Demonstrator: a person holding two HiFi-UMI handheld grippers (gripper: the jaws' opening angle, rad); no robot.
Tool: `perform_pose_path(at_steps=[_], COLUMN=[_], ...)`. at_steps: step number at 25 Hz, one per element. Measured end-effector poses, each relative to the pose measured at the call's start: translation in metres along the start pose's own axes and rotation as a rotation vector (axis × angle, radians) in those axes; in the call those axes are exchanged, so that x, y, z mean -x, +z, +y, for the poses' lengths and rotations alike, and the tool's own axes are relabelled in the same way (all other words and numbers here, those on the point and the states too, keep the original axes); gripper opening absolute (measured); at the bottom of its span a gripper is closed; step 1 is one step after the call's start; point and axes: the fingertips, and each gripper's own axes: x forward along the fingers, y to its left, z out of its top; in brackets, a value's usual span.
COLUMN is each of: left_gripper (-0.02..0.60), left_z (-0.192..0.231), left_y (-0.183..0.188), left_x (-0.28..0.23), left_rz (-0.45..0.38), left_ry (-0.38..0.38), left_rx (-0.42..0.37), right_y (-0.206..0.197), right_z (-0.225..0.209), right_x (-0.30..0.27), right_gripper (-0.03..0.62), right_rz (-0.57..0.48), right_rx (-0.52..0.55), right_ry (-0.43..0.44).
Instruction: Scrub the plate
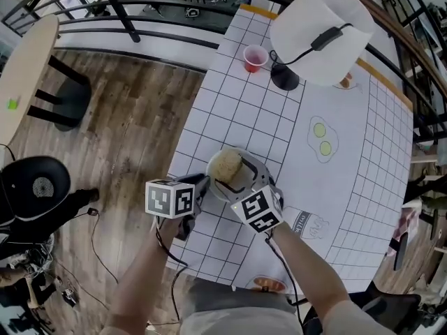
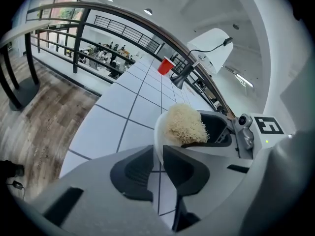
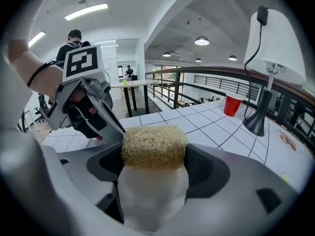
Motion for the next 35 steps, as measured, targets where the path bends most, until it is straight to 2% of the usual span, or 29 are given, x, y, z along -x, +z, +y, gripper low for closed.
perform_pose_path(at_steps=[7, 19, 28, 35], left_gripper=[0.062, 0.043, 0.040, 0.040], left_z=[-0.002, 0.000, 0.001, 0.001], left_y=[-0.001, 0.001, 0.003, 0.004], left_x=[-0.002, -0.004, -0.004, -0.004], left_rz=[0.013, 0.027, 0.020, 0.015], left_ry=[0.021, 0.046, 0.077, 0.093], left_rx=[-0.034, -0.023, -0.051, -0.066], right_y=[-0.005, -0.010, -0.025, -0.044], right_z=[0.001, -0.002, -0.012, -0.033], right_x=[-0.005, 0.001, 0.020, 0.046], right_gripper=[0.367, 0.367, 0.367, 0.367], right_rz=[0.017, 0.052, 0.074, 0.106], right_rx=[0.056, 0.075, 0.102, 0.081], right_ry=[-0.015, -0.050, -0.078, -0.128])
